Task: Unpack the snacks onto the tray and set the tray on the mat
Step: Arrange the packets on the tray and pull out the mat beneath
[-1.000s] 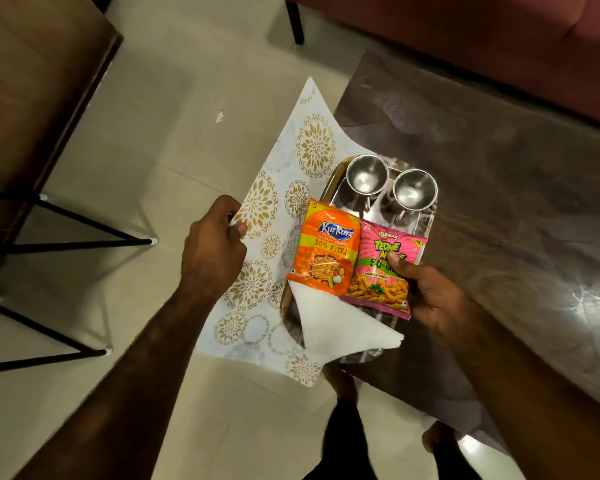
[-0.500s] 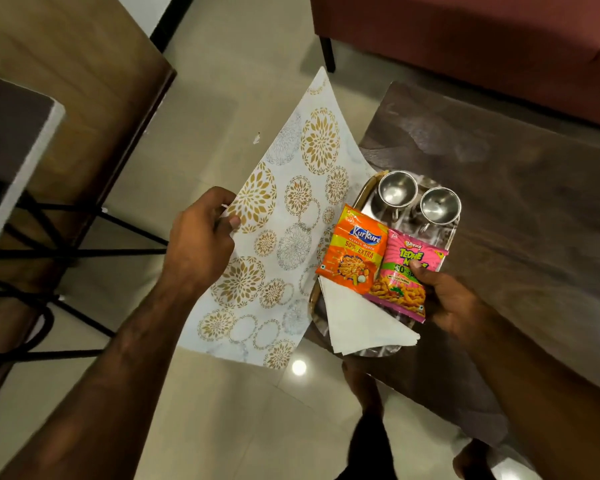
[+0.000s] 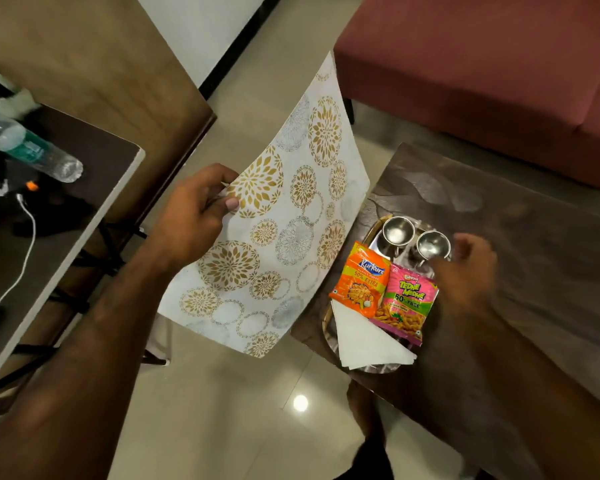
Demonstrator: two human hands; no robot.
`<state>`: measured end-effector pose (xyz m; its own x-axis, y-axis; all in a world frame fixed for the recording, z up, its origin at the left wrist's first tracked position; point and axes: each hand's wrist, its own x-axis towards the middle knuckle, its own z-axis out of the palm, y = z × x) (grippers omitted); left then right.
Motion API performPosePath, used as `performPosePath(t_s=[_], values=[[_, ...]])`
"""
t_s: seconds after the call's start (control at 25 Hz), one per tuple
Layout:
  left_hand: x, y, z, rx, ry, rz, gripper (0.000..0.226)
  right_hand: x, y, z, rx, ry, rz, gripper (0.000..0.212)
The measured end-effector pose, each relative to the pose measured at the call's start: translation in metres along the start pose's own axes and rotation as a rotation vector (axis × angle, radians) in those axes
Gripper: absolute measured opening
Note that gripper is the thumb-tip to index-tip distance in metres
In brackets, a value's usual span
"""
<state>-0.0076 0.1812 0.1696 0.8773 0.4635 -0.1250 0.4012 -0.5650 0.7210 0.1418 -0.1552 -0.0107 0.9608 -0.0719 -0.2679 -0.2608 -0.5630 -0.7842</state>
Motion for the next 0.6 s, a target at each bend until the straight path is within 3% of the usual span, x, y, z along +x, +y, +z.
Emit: performPosePath(t_s=[0.2,0.36,0.48,0.6], values=[[-0.005,0.039,-0.024,-0.077,-0.210,0.062,0.018,0.022,-0.100,-0.013,0.087,-0.161,-0.223,0.074],[-0.013,0.062,-0.031,-0.134,-0.380,0.115,0.020,0.035,-0.135,-0.041,0.150,-0.406,-0.094,0.102],[-0.019,0.069,-0.036,-0.232,-0.435,0.118,0.022,0.028,-0.133,-0.072,0.238,-0.573,0.047,0.081],[-0.020,0.073,-0.034,-0.278,-0.431,0.099,0.021,0.016,-0.109,-0.105,0.183,-0.560,0.079,0.045]])
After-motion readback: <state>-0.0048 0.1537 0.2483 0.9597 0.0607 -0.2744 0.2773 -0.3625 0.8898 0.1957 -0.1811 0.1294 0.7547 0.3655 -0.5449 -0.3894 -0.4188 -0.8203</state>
